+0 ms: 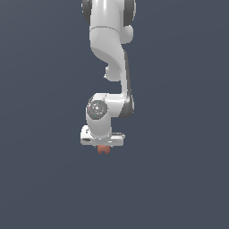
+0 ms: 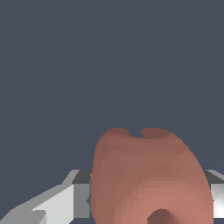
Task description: Pick up the object and move it to a goal position.
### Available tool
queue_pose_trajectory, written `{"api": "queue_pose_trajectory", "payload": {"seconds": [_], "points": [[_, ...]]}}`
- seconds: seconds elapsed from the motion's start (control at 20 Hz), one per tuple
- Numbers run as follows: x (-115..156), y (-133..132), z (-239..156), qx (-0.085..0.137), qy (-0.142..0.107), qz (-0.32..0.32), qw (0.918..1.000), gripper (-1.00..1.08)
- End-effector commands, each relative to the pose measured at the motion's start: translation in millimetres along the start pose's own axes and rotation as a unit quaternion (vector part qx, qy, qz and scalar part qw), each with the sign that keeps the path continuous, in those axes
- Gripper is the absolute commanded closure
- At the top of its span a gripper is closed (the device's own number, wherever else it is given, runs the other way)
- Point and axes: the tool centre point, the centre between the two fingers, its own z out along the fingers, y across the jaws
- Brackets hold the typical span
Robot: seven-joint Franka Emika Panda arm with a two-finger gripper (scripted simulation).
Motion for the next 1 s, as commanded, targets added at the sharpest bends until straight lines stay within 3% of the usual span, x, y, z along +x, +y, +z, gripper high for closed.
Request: {"api": "queue_pose_trajectory", "payload": {"seconds": [0.0, 0.45, 0.95], "points": [[-0.3, -1.8, -3.4, 0.000, 0.000, 0.000, 1.0000, 1.08], [-7.2, -23.8, -45.3, 0.000, 0.000, 0.000, 1.0000, 1.08], [-22.4, -75.8, -145.1, 0.000, 0.000, 0.000, 1.0000, 1.08]]}}
